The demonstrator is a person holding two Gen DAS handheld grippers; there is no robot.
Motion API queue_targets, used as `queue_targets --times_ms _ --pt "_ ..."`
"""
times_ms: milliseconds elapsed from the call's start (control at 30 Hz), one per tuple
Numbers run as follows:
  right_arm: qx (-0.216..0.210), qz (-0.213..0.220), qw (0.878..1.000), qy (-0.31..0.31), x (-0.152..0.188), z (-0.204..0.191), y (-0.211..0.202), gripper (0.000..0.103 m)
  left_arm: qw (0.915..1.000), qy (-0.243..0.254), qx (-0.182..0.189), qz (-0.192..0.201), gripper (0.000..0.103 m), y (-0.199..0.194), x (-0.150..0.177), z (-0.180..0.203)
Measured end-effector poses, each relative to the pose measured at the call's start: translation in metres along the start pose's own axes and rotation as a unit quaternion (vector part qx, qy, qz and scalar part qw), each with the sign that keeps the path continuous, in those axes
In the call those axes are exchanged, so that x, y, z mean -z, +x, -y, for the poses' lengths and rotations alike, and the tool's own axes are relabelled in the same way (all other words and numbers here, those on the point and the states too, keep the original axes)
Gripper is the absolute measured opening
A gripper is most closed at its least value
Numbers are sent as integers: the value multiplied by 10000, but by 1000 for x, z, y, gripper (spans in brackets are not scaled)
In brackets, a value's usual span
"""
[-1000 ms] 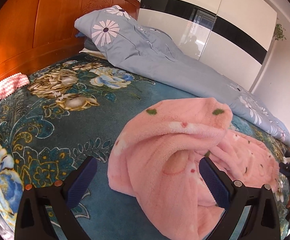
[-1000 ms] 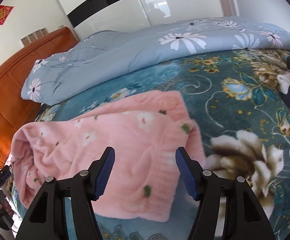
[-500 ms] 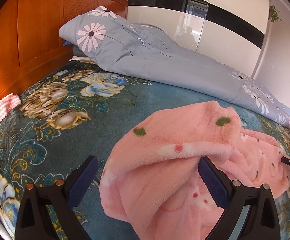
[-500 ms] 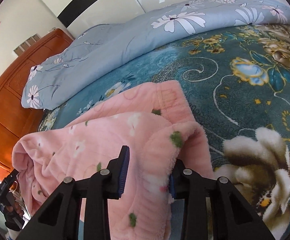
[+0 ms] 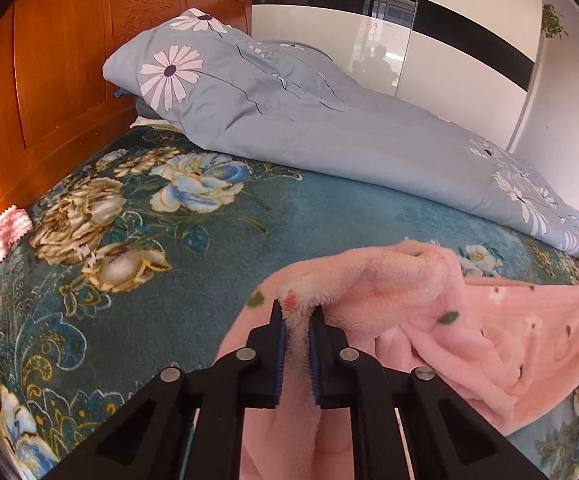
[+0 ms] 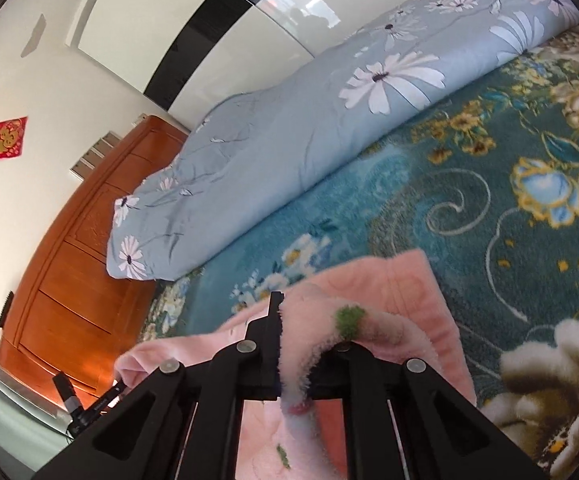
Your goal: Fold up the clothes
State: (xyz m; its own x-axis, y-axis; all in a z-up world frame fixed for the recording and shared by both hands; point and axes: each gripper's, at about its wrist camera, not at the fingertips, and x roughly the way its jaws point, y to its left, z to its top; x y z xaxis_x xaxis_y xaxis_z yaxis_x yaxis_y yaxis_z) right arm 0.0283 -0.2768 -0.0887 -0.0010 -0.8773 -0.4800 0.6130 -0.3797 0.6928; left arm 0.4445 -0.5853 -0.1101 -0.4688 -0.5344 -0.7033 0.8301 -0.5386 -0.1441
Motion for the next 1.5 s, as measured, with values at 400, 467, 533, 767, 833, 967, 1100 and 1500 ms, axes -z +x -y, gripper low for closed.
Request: queue_targets --times_ms 400,467,533,767,833,967,1100,1500 --pt "-1016 1244 9805 -1135 -35 -82 -136 8 9878 565 348 1410 9 -123 -49 8" --pt "-893 1242 9811 -1182 -13 -67 -155 8 9893 592 484 1239 9 -124 -21 7" --pt "-688 1131 9848 -1121 11 -45 -164 8 9914 559 618 1007 9 -120 11 5" --pt "-20 679 9975 -210 95 47 -178 8 9969 441 517 399 9 -111 115 -1" --pt "28 719 9974 57 111 68 -187 8 9976 373 480 341 9 -114 127 -6" --pt "149 682 9973 243 132 85 -194 8 9986 293 424 145 9 -112 142 -12" --pt "473 426 9977 245 152 92 -187 8 9992 147 361 -116 10 -100 158 -20" --pt "1242 23 9922 32 168 95 -178 17 9976 -66 632 -272 28 -101 161 -31"
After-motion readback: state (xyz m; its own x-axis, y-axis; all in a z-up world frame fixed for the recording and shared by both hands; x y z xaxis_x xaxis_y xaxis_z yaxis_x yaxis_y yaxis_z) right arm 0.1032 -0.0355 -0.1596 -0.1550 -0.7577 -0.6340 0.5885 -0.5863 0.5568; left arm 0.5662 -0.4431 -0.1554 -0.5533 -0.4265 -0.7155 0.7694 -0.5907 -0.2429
